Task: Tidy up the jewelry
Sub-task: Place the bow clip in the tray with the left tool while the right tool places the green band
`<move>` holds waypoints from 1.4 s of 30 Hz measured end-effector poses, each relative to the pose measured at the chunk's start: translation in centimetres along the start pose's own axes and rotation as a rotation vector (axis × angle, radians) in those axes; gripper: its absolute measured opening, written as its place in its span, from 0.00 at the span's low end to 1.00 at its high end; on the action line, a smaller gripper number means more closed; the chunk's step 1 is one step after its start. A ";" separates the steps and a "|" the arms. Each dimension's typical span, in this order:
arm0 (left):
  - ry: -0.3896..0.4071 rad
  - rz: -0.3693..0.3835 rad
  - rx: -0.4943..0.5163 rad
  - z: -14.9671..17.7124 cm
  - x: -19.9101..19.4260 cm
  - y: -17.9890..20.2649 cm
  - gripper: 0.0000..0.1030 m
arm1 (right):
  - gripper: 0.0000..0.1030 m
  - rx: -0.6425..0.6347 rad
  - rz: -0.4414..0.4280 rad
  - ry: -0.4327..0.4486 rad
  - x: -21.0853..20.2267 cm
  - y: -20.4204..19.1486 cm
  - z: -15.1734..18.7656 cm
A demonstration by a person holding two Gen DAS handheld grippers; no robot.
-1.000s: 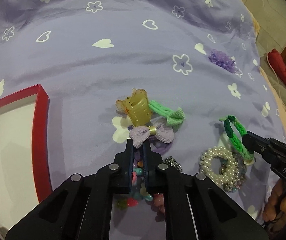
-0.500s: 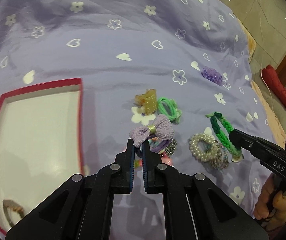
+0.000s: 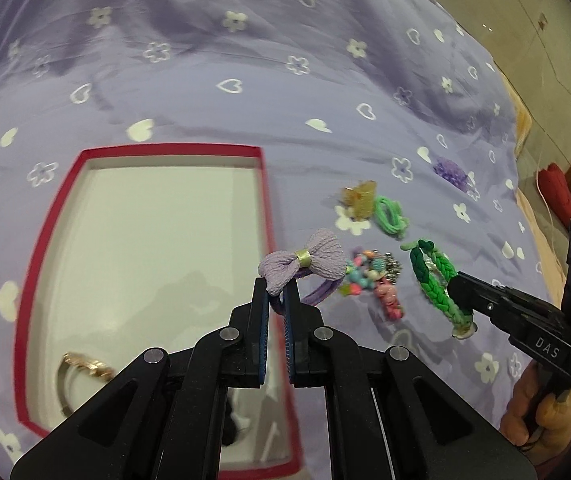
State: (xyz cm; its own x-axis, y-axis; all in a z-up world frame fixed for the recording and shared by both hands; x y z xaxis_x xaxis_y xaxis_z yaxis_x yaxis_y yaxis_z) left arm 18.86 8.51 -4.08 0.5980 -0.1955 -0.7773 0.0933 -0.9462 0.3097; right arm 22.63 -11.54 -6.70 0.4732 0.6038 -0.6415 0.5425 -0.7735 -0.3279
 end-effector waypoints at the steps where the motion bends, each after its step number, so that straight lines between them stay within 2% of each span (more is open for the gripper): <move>1: 0.003 -0.007 -0.007 0.1 -0.2 -0.6 0.06 | 0.09 -0.007 -0.007 -0.002 0.2 -0.5 0.0; 14: 0.036 -0.086 -0.101 0.4 -2.5 -7.3 0.06 | 0.09 -0.094 -0.105 -0.033 3.8 -7.7 -0.9; 25: -0.001 -0.171 -0.141 0.3 -1.1 -12.5 0.06 | 0.09 -0.161 -0.152 -0.095 8.8 -12.7 -1.4; 36: -0.093 -0.206 -0.161 1.1 2.1 -14.7 0.06 | 0.10 -0.176 -0.143 -0.186 13.2 -13.1 -0.9; 42: -0.106 -0.219 -0.165 1.1 2.1 -14.9 0.08 | 0.11 -0.197 -0.131 -0.232 14.4 -13.2 -0.1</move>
State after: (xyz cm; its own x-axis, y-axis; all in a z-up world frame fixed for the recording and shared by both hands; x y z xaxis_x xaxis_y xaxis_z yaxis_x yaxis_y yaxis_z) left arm 17.82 21.91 -10.97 0.4636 -0.0248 -0.8857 0.3445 -0.9159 0.2060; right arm 22.32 7.38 -11.51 0.2314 0.6182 -0.7511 0.7232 -0.6258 -0.2922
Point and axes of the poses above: each gripper's, at about its wrist camera, not at the fingertips, and x roughly the way its jaws point, y to its right, z to its underside, the point moved 5 cm from there along x, roughly the way its jaws point, and after that the axes turned 5 degrees about -x, right-handed, at the moved point
